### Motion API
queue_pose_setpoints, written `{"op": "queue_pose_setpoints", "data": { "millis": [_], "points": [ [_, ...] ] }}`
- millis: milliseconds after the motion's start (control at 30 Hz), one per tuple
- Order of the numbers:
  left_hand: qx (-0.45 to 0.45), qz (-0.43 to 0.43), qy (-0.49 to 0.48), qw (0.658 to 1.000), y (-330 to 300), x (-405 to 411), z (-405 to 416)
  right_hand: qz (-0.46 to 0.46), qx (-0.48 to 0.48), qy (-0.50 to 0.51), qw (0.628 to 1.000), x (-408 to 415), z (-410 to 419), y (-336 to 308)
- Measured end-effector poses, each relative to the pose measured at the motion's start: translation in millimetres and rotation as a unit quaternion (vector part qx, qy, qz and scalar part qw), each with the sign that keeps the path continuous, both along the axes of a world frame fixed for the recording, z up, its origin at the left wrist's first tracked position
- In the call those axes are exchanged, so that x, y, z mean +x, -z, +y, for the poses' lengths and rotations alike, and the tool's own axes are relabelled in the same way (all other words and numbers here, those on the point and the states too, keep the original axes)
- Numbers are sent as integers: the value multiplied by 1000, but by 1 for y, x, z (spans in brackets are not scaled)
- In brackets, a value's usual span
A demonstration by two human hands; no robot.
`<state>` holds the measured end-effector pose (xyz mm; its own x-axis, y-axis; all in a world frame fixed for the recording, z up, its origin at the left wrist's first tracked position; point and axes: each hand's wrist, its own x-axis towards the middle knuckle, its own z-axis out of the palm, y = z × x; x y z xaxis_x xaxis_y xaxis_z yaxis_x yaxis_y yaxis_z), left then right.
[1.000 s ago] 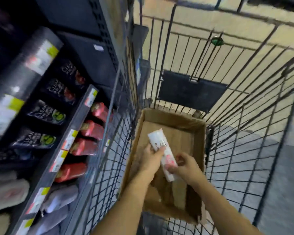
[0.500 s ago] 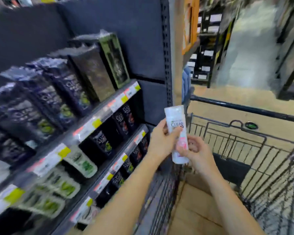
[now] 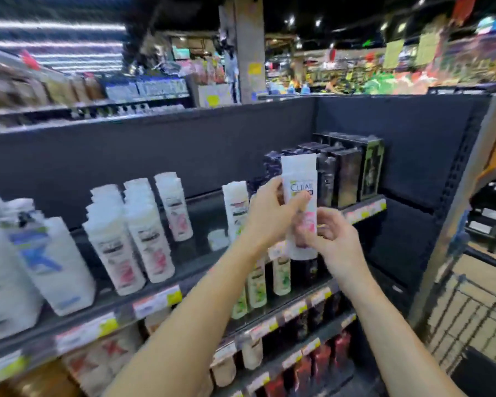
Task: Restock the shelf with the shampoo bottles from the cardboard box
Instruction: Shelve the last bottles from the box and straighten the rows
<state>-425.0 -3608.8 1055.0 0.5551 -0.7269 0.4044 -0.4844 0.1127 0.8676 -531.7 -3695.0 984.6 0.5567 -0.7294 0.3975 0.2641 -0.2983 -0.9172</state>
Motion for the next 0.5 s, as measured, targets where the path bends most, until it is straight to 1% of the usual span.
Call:
{"op": "queue_pose_setpoints", "data": {
  "millis": [200, 300, 400, 500],
  "points": [
    [29, -15, -135, 990, -16, 54, 82, 19, -15, -92, 995, 70, 67, -18],
    [47, 0, -195, 980, -19, 76, 105, 44, -23, -119, 992, 107, 83, -17],
    [50, 10, -219, 974, -20, 94, 115, 51, -17, -144, 988, 138, 89, -11],
    [82, -5, -231, 970, -18, 112, 111, 63, 5, -167, 984, 163, 83, 1]
  ]
}}
